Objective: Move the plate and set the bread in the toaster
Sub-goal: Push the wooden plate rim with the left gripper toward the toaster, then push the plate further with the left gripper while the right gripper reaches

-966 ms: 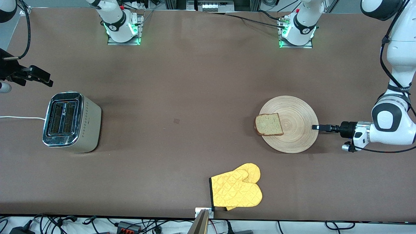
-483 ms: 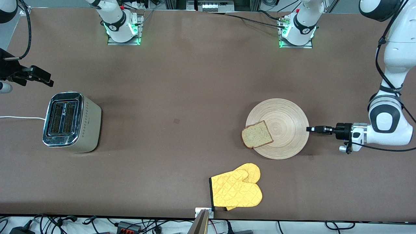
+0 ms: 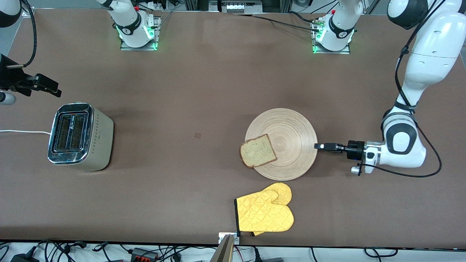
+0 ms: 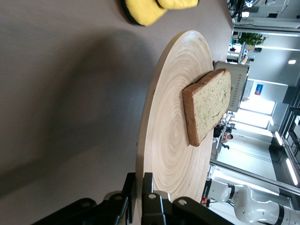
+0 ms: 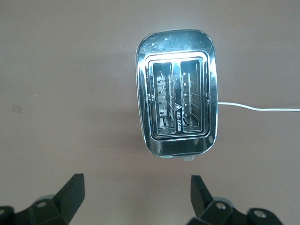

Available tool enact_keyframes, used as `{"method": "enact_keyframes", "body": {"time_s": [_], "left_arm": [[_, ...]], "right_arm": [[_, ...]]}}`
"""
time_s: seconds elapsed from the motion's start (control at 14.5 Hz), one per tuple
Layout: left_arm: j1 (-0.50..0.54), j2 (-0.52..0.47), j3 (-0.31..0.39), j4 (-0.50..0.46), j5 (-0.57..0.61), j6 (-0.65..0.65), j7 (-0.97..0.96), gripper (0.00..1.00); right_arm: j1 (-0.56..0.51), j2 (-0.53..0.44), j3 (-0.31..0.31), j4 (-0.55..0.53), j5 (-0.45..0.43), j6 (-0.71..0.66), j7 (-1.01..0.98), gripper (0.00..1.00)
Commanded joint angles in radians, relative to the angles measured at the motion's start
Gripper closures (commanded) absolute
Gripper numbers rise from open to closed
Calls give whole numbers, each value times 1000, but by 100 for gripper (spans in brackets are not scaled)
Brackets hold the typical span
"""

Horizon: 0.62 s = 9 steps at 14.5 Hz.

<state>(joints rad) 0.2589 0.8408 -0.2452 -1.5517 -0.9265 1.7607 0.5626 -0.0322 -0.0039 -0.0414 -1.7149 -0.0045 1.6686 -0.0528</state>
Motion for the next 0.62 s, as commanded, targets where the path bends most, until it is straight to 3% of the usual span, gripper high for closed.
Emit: {"method": "enact_keyframes", "body": {"time_s": [0.0,0.28,0.55], "left_arm": [[-87,7,3,31,-90,-26,13,100],[-211,66,3,136,-110,-14,7,100],[-364,83,3,156,-127,164,11,100]], "right_arm": [[2,10,2,-9,3,10,8,0],[3,21,2,-3,3,6,4,0],[31,36,3,-3,3,9,13,0]]}}
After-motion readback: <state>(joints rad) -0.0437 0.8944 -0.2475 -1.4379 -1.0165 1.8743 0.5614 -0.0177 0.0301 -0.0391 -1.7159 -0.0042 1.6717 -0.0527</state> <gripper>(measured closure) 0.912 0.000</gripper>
